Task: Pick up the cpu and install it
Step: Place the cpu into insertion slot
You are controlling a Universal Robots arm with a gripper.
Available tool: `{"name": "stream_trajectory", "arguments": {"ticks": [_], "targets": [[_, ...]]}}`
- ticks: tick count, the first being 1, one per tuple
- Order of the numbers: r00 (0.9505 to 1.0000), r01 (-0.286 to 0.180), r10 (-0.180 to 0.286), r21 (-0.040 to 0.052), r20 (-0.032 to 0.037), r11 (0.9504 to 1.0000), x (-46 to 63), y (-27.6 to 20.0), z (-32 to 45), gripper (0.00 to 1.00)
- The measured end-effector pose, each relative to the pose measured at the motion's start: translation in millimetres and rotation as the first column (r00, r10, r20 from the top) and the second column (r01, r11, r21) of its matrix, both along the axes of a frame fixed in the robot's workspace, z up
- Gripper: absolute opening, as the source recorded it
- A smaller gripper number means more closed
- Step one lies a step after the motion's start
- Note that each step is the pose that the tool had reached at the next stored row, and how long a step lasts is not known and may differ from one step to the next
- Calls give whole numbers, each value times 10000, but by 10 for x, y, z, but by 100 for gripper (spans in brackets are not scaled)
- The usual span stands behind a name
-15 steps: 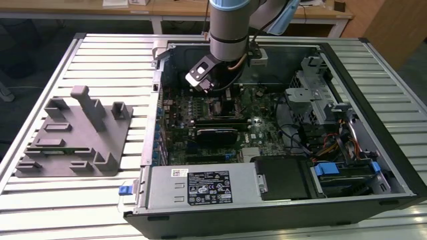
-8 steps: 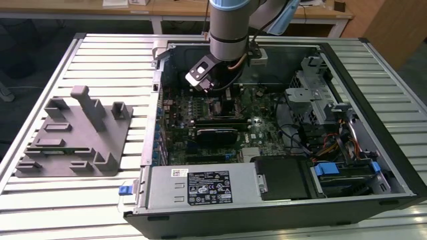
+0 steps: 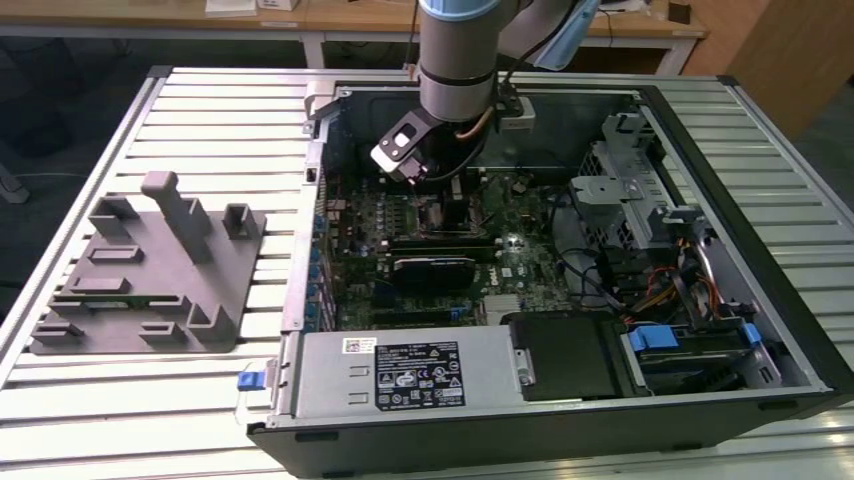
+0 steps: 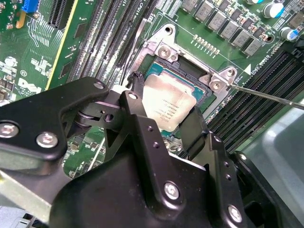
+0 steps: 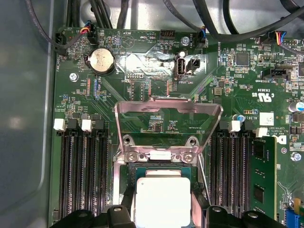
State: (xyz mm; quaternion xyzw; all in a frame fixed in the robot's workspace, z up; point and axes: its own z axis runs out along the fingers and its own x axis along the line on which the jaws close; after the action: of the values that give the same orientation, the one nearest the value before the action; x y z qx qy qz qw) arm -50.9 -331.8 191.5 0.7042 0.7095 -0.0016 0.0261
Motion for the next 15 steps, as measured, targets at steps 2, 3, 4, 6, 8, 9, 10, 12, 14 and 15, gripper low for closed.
{"name": "stream_trajectory", "arguments": {"ticks": [2, 3, 4, 6, 8, 9, 10, 12, 14, 15], "targets": [[10000, -1, 1, 0, 0, 10000, 0, 0, 0, 54], [10000, 0, 0, 0, 0, 10000, 0, 0, 0, 54], [10000, 0, 0, 6, 4, 10000, 1, 1, -2, 54], [10000, 0, 0, 9, 6, 10000, 1, 2, -4, 55], [10000, 0, 0, 4, 3, 10000, 0, 1, -2, 61], [10000, 0, 0, 1, 1, 10000, 0, 0, -1, 61], [10000, 0, 0, 1, 0, 10000, 0, 0, -1, 61], [10000, 0, 0, 4, 0, 10000, 0, 0, 0, 61], [10000, 1, -1, 12, 0, 10000, 0, 0, 14, 61], [10000, 0, 0, 15, 0, 10000, 0, 0, 23, 61]]}}
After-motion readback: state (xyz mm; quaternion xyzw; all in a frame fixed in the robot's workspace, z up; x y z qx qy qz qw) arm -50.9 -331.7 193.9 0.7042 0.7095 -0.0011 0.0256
